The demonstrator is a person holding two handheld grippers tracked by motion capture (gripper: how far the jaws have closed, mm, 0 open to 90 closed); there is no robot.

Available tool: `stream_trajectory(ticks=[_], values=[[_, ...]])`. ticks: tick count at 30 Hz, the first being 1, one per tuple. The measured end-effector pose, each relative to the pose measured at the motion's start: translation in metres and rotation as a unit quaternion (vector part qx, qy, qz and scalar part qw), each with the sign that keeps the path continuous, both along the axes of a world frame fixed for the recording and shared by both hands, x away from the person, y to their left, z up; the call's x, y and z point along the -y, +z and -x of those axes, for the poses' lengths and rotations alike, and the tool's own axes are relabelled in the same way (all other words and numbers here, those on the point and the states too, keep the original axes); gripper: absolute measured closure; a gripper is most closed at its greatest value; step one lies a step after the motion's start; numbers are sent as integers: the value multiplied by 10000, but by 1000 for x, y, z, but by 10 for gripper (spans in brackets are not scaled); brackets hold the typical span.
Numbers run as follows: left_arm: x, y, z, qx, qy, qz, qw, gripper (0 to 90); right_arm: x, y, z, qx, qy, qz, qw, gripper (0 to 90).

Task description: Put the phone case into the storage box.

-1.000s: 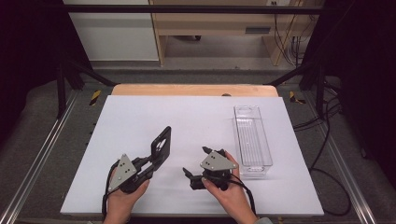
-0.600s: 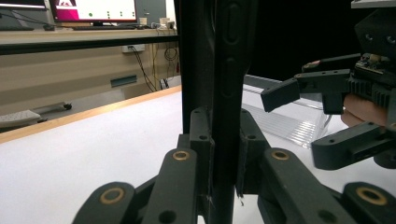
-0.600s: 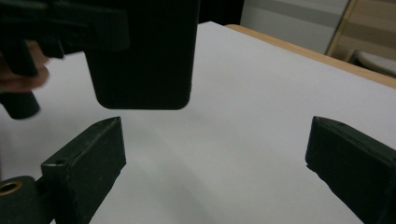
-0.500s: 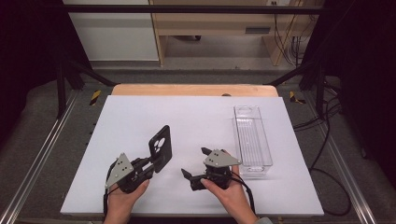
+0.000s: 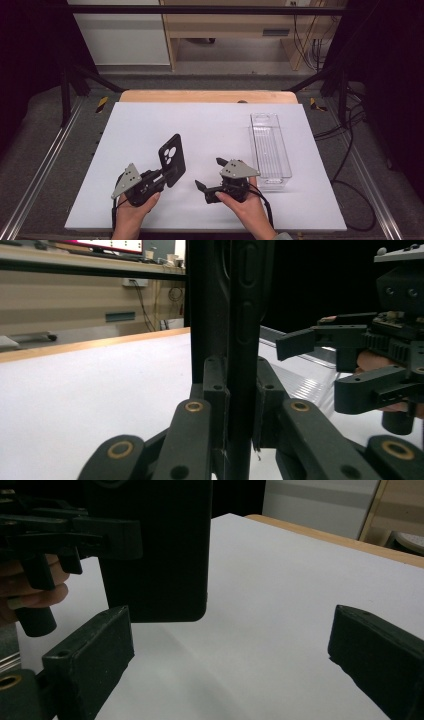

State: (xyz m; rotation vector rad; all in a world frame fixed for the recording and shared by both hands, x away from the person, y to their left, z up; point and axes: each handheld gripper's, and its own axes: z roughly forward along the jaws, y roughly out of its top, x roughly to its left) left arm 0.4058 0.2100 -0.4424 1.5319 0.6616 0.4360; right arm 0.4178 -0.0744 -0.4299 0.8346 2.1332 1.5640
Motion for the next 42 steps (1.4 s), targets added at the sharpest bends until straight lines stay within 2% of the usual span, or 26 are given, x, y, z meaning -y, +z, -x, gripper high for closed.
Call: stream_trajectory(ticks=[9, 15, 20, 27, 42], values=[[2, 2, 0, -86, -212, 97, 9997, 807, 0, 1, -1, -214, 85, -364, 9991, 48], [8, 1, 2, -42, -257, -49, 9996, 806, -2, 4, 3, -172, 157, -530, 9983, 45], [14, 1, 4, 1, -308, -206, 9993, 806, -4, 4, 5, -124, 86, -566, 9983, 40], [20, -2, 5, 21, -348, -364, 9987, 807, -6, 6, 7, -214, 142, -810, 9964, 34], [35, -5, 10, 65, -534, -582, 9969, 806, -13, 9, 12, -123, 53, -960, 9953, 34]])
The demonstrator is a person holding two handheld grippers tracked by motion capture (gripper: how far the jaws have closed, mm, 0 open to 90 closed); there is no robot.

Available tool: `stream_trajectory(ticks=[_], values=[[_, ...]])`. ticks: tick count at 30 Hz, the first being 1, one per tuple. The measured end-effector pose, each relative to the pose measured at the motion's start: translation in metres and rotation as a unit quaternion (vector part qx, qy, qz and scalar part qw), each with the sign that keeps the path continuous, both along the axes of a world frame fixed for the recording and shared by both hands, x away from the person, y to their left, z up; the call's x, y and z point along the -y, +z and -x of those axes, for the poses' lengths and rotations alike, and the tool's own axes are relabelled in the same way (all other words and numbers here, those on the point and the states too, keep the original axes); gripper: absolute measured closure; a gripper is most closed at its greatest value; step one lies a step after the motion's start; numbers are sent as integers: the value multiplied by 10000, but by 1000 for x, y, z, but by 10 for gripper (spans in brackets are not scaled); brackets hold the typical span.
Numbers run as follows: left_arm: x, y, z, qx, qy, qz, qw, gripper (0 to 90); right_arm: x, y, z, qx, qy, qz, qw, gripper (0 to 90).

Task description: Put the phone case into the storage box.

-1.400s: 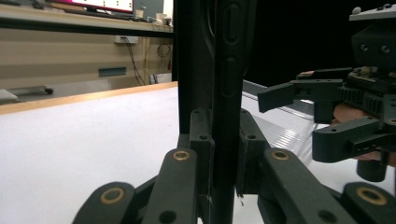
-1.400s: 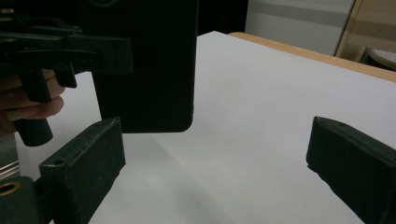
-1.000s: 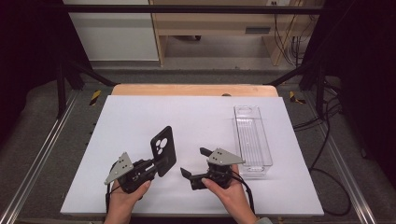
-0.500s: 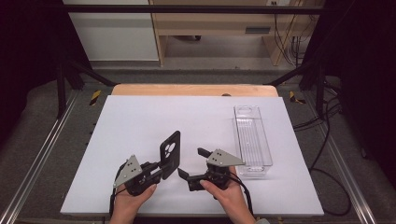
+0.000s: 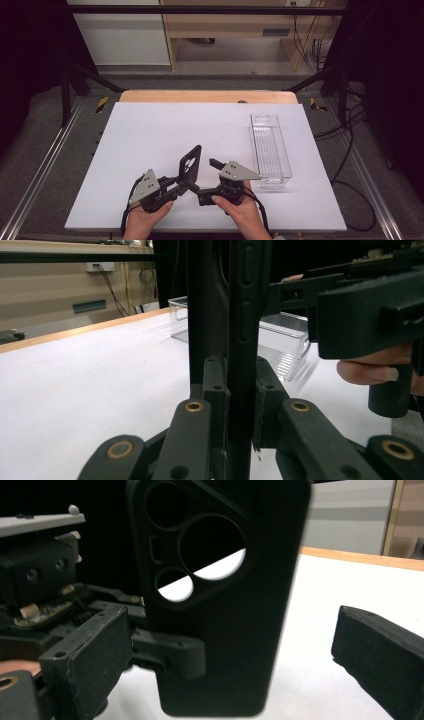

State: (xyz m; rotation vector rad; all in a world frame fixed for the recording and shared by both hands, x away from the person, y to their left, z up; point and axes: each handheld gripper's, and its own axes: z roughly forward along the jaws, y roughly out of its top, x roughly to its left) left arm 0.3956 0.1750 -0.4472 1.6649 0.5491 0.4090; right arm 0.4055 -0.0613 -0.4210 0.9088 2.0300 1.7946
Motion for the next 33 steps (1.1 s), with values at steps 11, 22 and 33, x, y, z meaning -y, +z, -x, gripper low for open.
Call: stream_trajectory(ticks=[11, 22, 33], values=[[11, -1, 5, 4, -180, -63, 9998, 806, -2, 1, 1, 77, -197, -133, 9997, 33], [16, -1, 7, 20, -305, -106, 9995, 806, -2, 1, 1, 25, -260, -285, 9993, 29], [19, -1, 9, 91, -405, -206, 9989, 806, -5, 2, 3, 47, -398, -328, 9987, 22]])
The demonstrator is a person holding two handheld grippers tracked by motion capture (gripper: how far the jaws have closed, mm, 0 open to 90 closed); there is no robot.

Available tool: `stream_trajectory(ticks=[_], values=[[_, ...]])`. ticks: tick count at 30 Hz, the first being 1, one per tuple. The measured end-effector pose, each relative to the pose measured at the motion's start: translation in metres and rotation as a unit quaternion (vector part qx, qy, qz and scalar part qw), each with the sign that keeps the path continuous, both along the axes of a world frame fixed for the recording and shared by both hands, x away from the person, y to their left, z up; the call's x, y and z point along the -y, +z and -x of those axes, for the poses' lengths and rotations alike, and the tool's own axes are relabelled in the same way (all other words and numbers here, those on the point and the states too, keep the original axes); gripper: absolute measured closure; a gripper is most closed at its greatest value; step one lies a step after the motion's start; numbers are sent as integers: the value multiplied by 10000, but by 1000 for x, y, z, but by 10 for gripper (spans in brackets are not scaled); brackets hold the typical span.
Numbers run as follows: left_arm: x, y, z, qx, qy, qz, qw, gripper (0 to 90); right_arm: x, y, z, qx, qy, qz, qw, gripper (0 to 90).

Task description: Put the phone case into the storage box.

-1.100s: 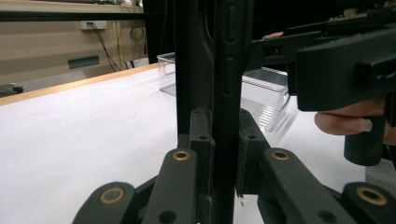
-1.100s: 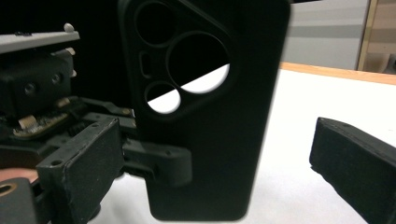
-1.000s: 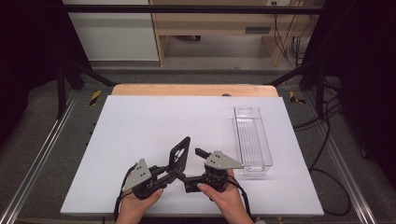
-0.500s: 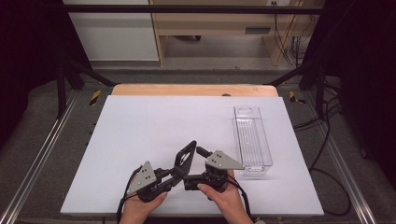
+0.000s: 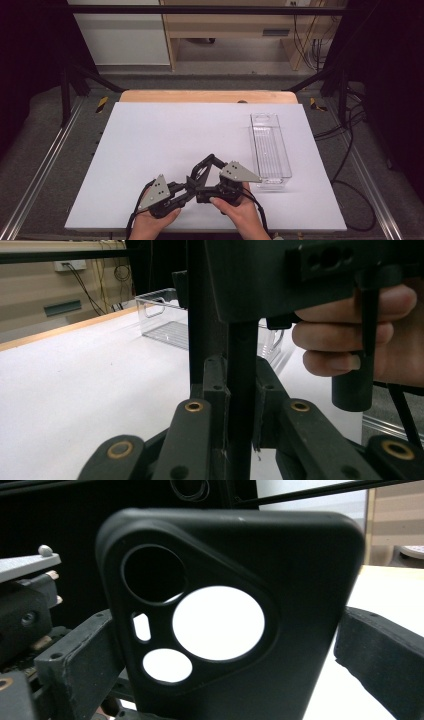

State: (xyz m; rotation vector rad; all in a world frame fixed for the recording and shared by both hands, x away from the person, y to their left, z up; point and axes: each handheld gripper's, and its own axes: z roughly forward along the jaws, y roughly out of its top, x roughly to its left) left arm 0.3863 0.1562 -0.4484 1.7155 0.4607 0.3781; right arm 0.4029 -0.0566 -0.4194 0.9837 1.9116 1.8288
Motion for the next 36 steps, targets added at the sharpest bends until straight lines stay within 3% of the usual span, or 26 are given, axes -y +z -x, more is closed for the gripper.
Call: stream_trajectory(ticks=[6, 23, 36], values=[[2, -1, 1, 8, -56, -36, 10000, 807, 1, 1, 1, -5, 139, -144, 9998, 28], [3, -2, 1, 4, -76, -71, 9999, 806, 2, 2, 1, -8, 87, -256, 9996, 66], [3, -2, 1, 1, -73, -76, 9999, 806, 2, 3, 2, -10, 50, -188, 9998, 109]])
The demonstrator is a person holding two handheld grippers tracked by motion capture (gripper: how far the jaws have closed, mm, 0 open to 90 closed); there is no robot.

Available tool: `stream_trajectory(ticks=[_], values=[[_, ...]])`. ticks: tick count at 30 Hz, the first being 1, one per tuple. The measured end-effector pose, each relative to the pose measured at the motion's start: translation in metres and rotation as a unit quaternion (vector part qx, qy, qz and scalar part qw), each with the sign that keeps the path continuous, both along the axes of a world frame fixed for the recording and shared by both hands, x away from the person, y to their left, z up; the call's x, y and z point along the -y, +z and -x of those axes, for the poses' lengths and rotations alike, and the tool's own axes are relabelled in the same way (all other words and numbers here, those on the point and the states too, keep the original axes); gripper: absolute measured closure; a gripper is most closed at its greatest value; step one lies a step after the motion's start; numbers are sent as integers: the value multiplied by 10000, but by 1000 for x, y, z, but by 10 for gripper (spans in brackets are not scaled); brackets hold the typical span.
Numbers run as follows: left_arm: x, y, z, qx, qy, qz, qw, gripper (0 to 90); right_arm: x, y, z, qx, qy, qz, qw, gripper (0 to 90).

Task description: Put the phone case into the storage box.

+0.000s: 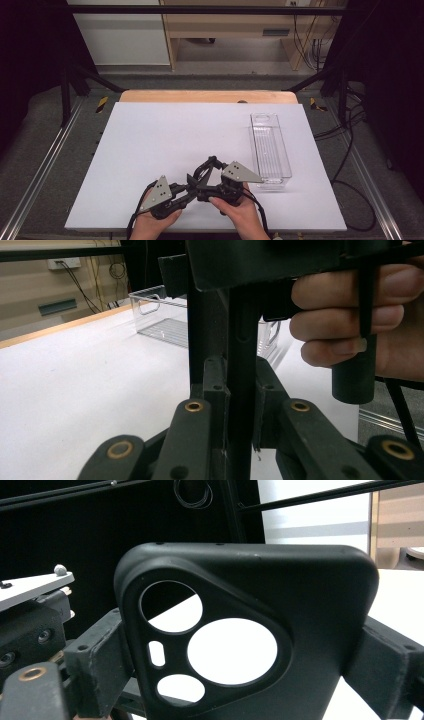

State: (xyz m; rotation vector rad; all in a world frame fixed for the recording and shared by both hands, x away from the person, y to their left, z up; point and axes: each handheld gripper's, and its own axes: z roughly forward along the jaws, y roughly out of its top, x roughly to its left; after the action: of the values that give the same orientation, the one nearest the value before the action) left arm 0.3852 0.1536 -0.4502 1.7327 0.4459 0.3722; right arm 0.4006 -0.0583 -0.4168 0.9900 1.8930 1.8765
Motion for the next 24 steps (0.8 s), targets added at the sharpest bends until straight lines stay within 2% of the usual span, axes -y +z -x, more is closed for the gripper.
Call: stream_trajectory(ticks=[8, 13, 24], values=[[0, -1, 0, -11, -6, -2, 10000, 806, 1, -1, -2, -72, 16, -7, 10000, 122], [0, 0, 0, 0, -1, 2, 10000, 806, 2, 0, -1, -98, 19, -96, 9999, 121], [1, -1, 1, 12, 2, 7, 10000, 805, 2, 1, -2, -108, 13, -28, 9999, 129]])
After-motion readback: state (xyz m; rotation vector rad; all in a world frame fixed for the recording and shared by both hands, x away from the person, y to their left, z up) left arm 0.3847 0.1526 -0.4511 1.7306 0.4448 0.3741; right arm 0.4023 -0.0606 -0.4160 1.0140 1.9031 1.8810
